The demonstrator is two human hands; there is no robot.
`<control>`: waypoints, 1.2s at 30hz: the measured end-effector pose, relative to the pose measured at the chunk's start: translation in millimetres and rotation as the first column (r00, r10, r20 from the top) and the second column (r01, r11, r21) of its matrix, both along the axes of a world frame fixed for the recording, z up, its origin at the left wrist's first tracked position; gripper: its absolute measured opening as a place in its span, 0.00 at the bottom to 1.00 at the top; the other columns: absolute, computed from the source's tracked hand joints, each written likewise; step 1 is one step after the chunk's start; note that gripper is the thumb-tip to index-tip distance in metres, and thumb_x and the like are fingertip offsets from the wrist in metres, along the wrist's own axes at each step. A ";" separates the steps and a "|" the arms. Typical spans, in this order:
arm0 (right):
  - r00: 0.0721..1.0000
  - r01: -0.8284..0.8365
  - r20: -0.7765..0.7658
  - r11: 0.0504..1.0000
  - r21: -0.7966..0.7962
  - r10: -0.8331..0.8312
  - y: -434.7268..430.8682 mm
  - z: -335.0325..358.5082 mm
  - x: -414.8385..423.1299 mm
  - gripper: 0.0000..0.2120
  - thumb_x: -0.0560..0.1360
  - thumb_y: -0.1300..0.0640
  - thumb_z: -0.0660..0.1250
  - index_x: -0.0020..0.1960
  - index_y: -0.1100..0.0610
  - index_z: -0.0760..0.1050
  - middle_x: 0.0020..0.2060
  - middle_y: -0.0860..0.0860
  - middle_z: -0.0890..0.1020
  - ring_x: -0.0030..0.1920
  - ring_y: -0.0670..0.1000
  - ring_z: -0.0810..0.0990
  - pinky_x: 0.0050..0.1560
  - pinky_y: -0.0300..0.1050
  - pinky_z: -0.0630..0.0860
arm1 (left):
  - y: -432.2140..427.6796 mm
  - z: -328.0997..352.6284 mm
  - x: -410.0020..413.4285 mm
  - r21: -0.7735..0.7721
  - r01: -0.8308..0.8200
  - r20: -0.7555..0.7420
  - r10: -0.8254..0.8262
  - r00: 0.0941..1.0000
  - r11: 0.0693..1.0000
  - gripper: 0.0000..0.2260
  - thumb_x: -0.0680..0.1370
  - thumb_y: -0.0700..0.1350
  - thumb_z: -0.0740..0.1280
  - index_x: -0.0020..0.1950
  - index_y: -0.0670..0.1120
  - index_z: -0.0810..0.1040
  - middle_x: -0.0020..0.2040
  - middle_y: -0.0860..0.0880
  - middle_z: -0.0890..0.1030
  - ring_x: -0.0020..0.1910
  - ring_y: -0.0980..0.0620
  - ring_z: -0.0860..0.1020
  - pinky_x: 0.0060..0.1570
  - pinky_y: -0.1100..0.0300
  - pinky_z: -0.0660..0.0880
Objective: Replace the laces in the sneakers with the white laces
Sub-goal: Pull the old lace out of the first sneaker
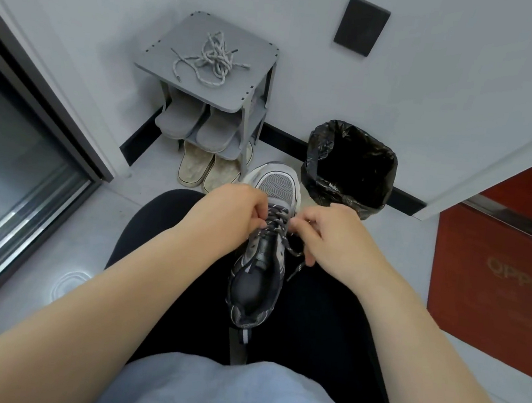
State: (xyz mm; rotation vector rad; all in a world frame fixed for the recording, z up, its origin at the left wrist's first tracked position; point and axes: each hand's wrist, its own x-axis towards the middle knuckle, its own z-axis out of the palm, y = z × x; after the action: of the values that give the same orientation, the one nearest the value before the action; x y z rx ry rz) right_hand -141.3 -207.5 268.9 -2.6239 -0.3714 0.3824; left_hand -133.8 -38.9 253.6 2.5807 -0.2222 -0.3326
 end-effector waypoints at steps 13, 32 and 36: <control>0.984 0.078 0.170 0.991 -0.106 -0.059 22.9 -10.4 -1.2 0.05 0.73 0.50 0.65 0.44 0.50 0.77 0.46 0.47 0.73 0.52 0.52 0.68 0.55 0.46 0.60 | -4.3 13.0 -6.6 0.054 0.079 -0.007 -0.079 0.997 0.995 0.07 0.77 0.41 0.60 0.52 0.40 0.74 0.47 0.44 0.78 0.48 0.45 0.76 0.46 0.57 0.68; 0.981 0.055 -0.186 0.998 -0.029 -0.059 19.4 4.3 3.0 0.04 0.73 0.55 0.68 0.40 0.53 0.77 0.34 0.49 0.84 0.36 0.45 0.78 0.40 0.39 0.73 | 0.5 38.7 22.9 0.308 0.330 -0.310 -0.234 0.922 0.892 0.10 0.75 0.45 0.68 0.51 0.41 0.79 0.43 0.47 0.75 0.43 0.50 0.72 0.36 0.60 0.65; 0.997 0.029 -0.072 0.986 -0.162 -0.041 13.5 15.4 3.3 0.04 0.73 0.52 0.68 0.42 0.52 0.79 0.42 0.48 0.79 0.46 0.51 0.78 0.48 0.45 0.74 | 4.9 40.7 25.1 0.379 0.416 -0.350 -0.288 0.891 0.827 0.04 0.76 0.46 0.65 0.47 0.47 0.74 0.45 0.47 0.74 0.44 0.49 0.71 0.32 0.66 0.61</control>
State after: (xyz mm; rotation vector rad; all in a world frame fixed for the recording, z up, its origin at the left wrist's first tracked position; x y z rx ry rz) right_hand -138.0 -194.0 284.3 -2.7593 -0.2800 0.5175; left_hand -108.7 -33.9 294.2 2.8833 -0.5912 -0.9850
